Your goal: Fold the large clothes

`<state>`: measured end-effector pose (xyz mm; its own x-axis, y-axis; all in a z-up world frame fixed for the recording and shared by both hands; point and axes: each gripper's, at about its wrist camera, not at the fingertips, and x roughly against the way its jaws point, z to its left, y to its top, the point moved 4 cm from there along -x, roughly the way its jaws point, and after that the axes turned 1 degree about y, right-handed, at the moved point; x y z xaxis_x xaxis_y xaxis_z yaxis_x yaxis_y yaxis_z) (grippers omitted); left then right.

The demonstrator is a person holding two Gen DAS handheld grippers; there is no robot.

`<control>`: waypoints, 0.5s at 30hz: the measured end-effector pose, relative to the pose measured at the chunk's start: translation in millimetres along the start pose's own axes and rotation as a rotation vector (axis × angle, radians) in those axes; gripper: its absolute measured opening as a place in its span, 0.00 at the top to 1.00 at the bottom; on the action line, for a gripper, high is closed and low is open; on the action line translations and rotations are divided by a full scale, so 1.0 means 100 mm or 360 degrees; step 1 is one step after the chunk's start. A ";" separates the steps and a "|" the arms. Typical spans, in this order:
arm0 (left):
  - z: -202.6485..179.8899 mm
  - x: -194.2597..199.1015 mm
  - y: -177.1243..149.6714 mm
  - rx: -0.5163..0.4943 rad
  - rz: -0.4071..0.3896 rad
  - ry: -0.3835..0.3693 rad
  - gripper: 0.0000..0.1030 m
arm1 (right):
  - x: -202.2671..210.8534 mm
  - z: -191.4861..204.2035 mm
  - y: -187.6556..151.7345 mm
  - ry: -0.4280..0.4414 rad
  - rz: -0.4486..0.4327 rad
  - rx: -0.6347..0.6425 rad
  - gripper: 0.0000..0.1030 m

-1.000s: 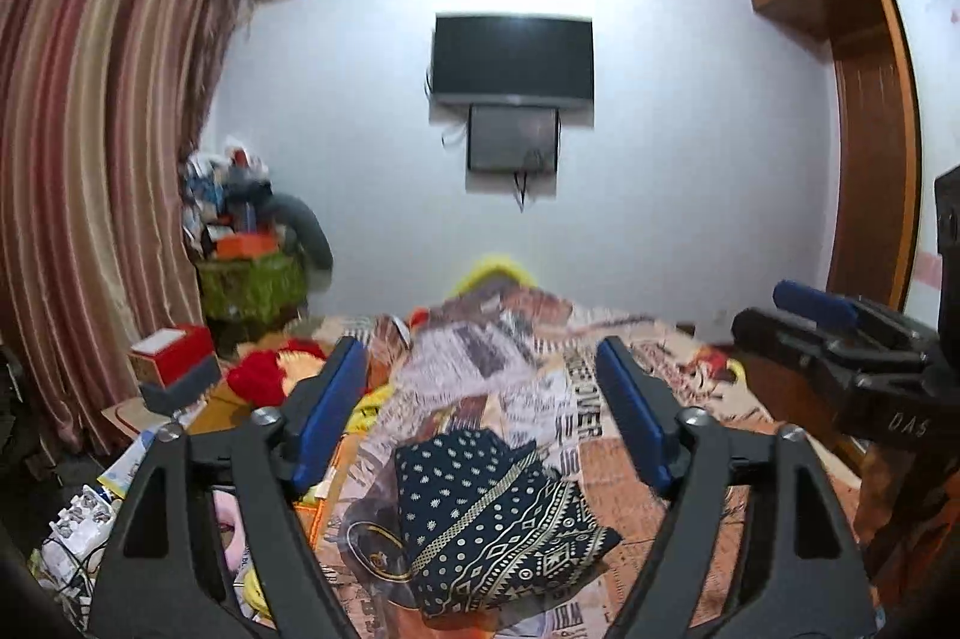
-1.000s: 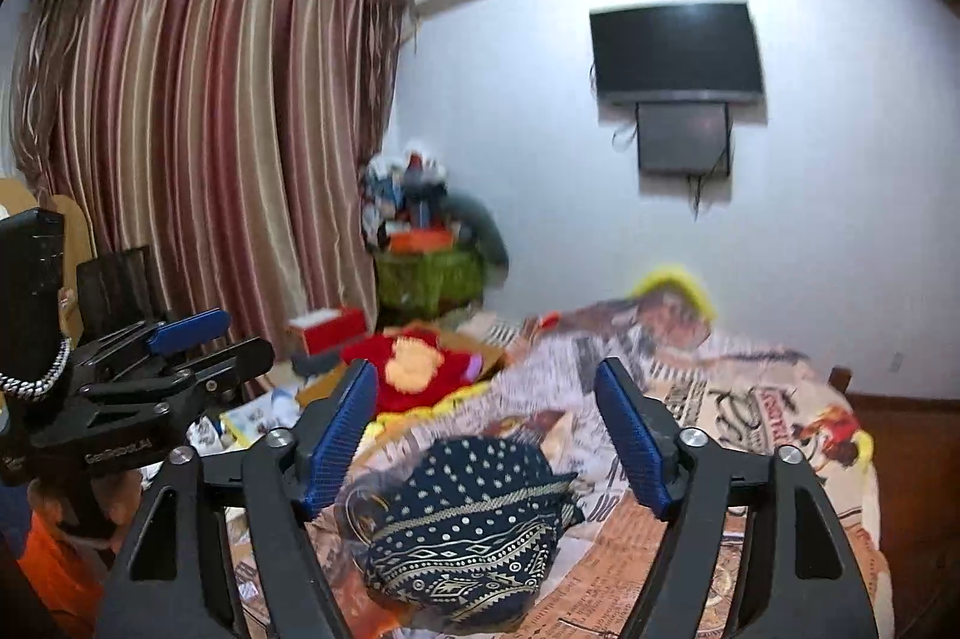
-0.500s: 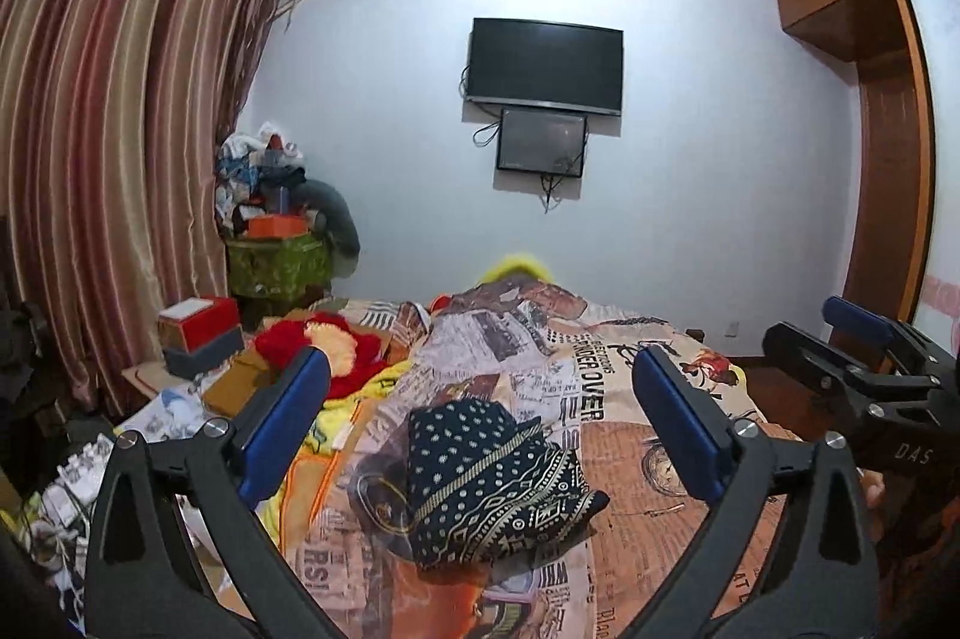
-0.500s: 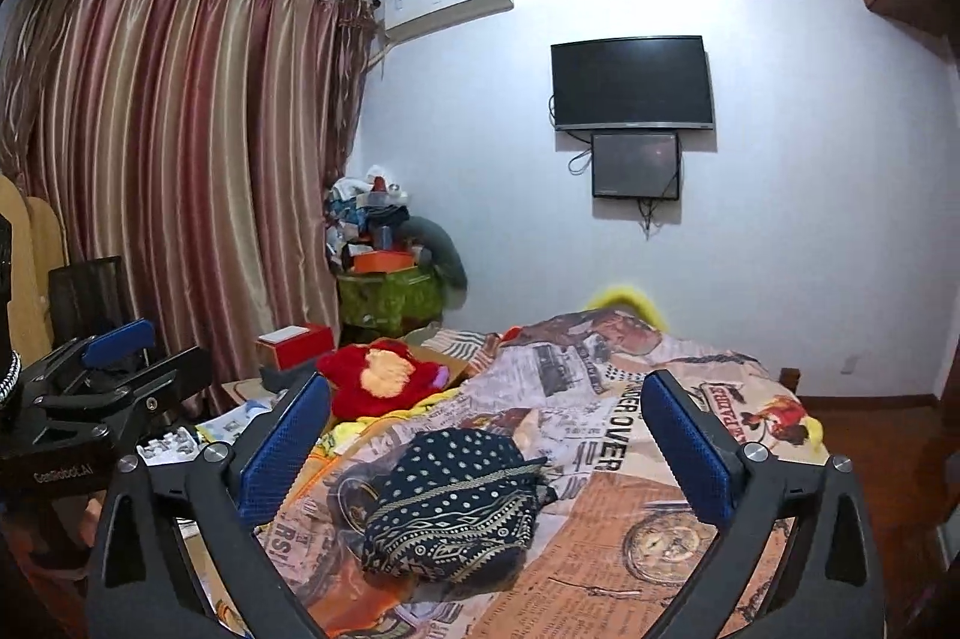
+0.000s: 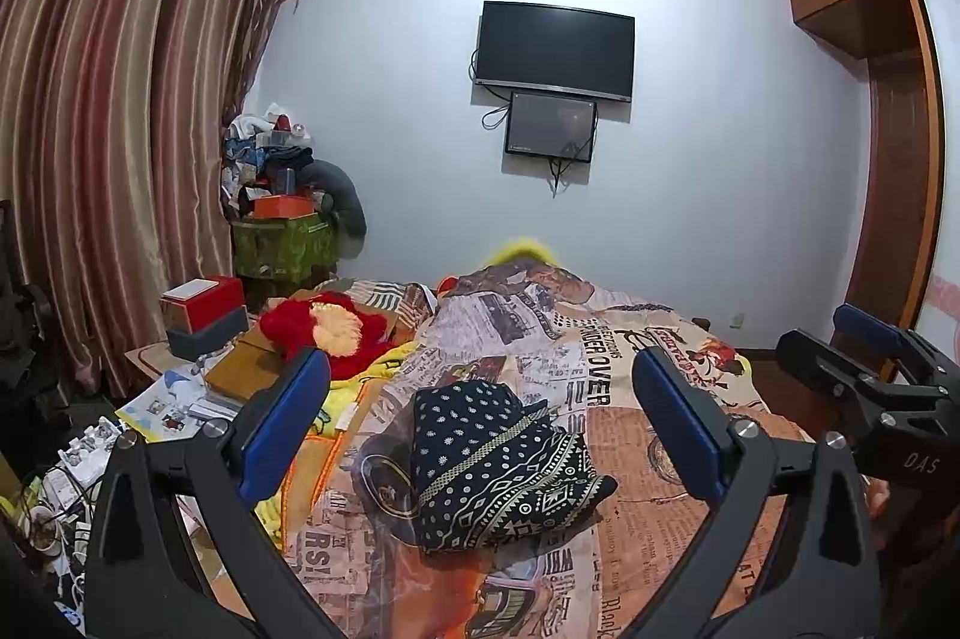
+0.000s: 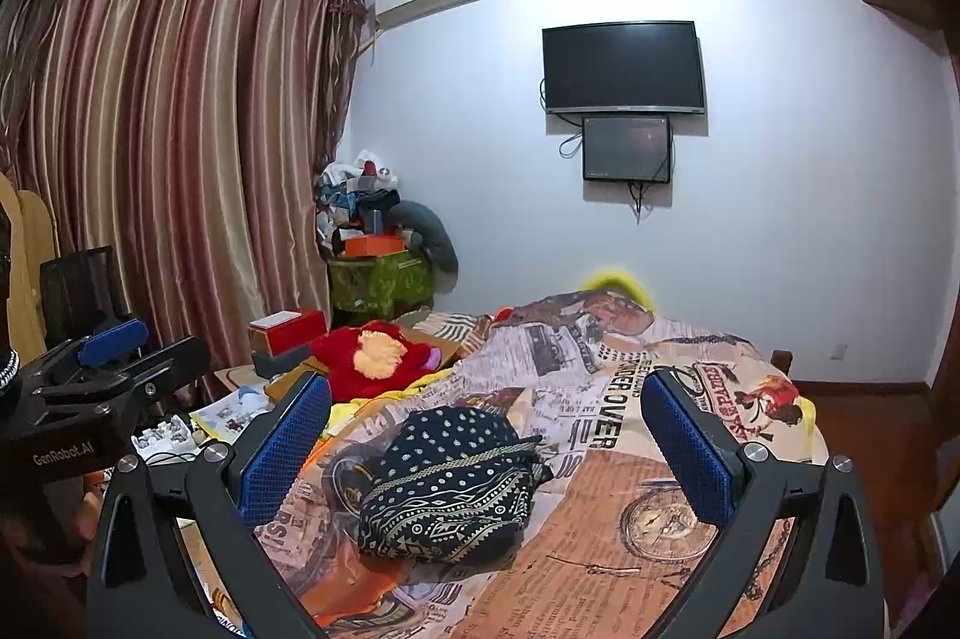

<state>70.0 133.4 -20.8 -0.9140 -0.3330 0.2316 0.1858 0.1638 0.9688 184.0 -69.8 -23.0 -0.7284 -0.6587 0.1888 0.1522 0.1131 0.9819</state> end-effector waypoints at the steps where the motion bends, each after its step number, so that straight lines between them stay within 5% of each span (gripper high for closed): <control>1: 0.00 -0.02 0.00 -0.0001 0.0004 -0.0002 0.01 | 0.00 0.00 0.00 0.0002 0.0001 0.0001 0.00; 15: 0.02 -0.06 0.00 -0.0015 0.0016 -0.0024 0.01 | 0.00 -0.01 0.00 -0.0005 -0.0001 -0.0002 0.00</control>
<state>75.3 137.0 -22.6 -0.9174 -0.3175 0.2401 0.1983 0.1585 0.9672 184.7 -70.0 -23.0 -0.7304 -0.6566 0.1881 0.1526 0.1116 0.9820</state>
